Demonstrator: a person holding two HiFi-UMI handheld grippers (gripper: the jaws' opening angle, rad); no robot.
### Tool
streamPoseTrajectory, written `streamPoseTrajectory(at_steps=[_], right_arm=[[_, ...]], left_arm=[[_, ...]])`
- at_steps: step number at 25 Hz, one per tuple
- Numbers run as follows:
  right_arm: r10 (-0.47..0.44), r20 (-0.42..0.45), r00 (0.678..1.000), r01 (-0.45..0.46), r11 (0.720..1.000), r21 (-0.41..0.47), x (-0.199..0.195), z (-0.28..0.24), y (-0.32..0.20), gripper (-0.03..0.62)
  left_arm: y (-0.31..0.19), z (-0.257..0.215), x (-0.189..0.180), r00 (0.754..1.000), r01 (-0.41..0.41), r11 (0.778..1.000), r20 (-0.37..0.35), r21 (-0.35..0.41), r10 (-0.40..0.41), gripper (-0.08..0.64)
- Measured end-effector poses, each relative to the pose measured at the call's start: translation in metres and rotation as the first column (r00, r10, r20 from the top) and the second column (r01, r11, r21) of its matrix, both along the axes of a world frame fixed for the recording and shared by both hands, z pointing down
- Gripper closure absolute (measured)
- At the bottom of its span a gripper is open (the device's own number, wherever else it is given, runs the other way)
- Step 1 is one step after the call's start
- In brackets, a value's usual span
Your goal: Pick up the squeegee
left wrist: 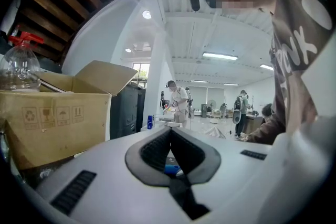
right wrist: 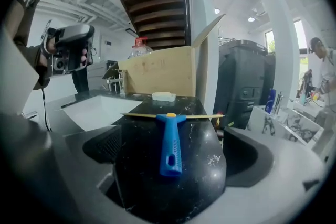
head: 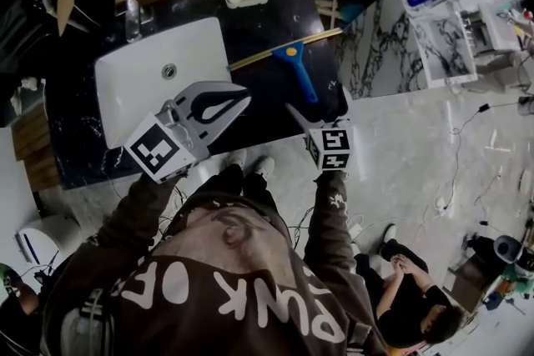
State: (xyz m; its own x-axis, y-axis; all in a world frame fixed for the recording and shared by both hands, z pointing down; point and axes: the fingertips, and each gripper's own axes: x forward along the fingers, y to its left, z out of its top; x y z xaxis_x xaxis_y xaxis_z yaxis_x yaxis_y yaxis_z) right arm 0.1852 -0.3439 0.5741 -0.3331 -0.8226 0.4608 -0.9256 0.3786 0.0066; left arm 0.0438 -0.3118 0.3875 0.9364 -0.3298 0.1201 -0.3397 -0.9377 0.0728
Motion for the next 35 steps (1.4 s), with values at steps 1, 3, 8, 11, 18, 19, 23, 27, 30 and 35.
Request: streamPoseTrajectory(at_steps=[1, 3, 8, 11, 18, 19, 23, 27, 30, 35], right_arm=[[-0.004, -0.008, 1.0, 0.004, 1.0, -0.013, 0.0, 0.006, -0.003, 0.01], [-0.006, -0.022, 1.0, 0.005, 0.999, -0.037, 0.001, 0.016, -0.009, 0.018], [-0.002, -0.038, 0.999, -0.002, 0.995, -0.1, 0.003, 0.036, -0.022, 0.052], [-0.002, -0.042, 0.999, -0.004, 0.99, -0.138, 0.003, 0.046, -0.026, 0.072], [0.008, -0.125, 0.992, -0.03, 0.984, -0.176, 0.009, 0.054, -0.031, 0.175], [0.005, -0.128, 0.992, -0.028, 0.984, -0.177, 0.008, 0.054, -0.031, 0.179], [-0.037, -0.146, 0.989, 0.012, 0.985, -0.172, -0.002, 0.053, -0.029, 0.25], [-0.078, -0.161, 0.984, 0.048, 0.982, -0.183, -0.011, 0.053, -0.026, 0.34], [-0.083, -0.163, 0.983, 0.048, 0.977, -0.206, -0.011, 0.054, -0.026, 0.423], [-0.077, -0.14, 0.987, 0.041, 0.969, -0.244, -0.007, 0.054, -0.027, 0.433]], left_arm=[[-0.001, 0.0, 0.002, 1.0, 0.001, 1.0, 0.002, -0.003, -0.001, 0.557], [-0.003, 0.002, 0.006, 1.0, 0.003, 1.0, 0.008, -0.006, -0.003, 0.557], [-0.008, 0.004, 0.011, 1.0, 0.008, 1.0, 0.018, -0.008, -0.008, 0.557], [-0.01, 0.004, 0.012, 1.0, 0.013, 1.0, 0.019, -0.009, -0.013, 0.557], [-0.015, 0.008, 0.011, 0.999, 0.026, 1.0, 0.019, -0.018, -0.026, 0.557], [-0.015, 0.008, 0.011, 0.999, 0.025, 0.999, 0.02, -0.019, -0.025, 0.557], [-0.014, 0.009, 0.013, 1.0, 0.022, 1.0, 0.02, -0.02, -0.022, 0.557], [-0.014, 0.007, 0.013, 1.0, 0.025, 1.0, 0.017, -0.018, -0.025, 0.557], [-0.012, 0.006, 0.011, 1.0, 0.025, 1.0, 0.019, -0.013, -0.025, 0.557], [-0.008, 0.003, 0.011, 0.999, 0.027, 1.0, 0.021, -0.011, -0.027, 0.557]])
